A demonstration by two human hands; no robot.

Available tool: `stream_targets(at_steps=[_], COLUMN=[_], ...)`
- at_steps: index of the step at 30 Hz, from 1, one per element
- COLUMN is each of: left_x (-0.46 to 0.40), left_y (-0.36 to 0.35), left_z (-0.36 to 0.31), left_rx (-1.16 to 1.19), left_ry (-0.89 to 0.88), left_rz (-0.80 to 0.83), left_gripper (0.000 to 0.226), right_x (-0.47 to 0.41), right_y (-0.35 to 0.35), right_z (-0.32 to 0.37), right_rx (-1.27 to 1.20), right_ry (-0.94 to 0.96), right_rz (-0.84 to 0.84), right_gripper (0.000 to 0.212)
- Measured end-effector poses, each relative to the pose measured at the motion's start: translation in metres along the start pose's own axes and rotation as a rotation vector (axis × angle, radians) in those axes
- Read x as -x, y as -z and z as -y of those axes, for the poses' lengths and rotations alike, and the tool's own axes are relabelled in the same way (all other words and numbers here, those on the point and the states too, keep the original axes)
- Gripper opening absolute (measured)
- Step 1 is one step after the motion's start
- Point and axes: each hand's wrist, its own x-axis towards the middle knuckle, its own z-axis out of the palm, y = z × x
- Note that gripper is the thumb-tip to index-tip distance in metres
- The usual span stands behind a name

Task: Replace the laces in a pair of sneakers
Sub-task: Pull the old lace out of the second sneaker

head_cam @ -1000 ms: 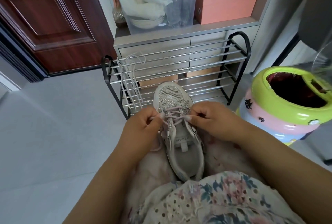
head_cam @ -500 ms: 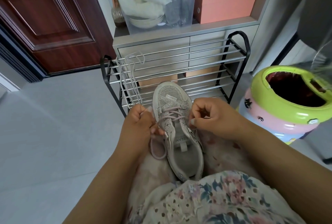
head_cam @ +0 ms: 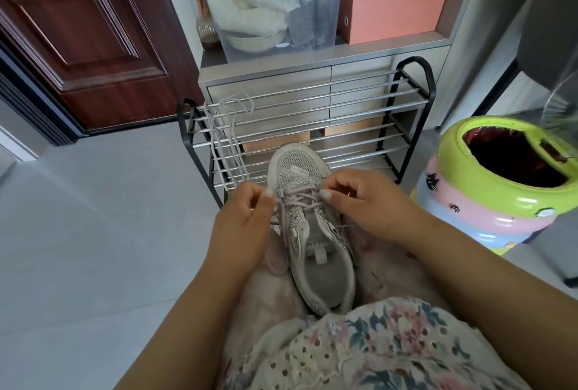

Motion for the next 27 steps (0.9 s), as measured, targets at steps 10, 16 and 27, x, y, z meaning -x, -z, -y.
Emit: stream_targets(at_steps=[10, 16, 27], left_x=[-0.003, -0.003, -0.011], left_y=[0.0, 0.007, -0.008], left_z=[0.0, -0.007, -0.003], left_rx=[-0.015, 0.188, -0.209], left_ry=[0.103, 0.203, -0.086], left_rz=[0.149, 0.178, 0.108], left_gripper=[0.033, 0.034, 0.006], right_x=[0.004, -0.004, -0.012], right_y=[0.0, -0.004, -0.01], right_z=[0.012, 0.005, 0.022], right_rx=[-0.115, 0.032, 0.299], right_ry=[-0.05, -0.051, -0.01], right_rz=[0.154, 0.015, 0.022], right_gripper=[0.012, 0.005, 0.008])
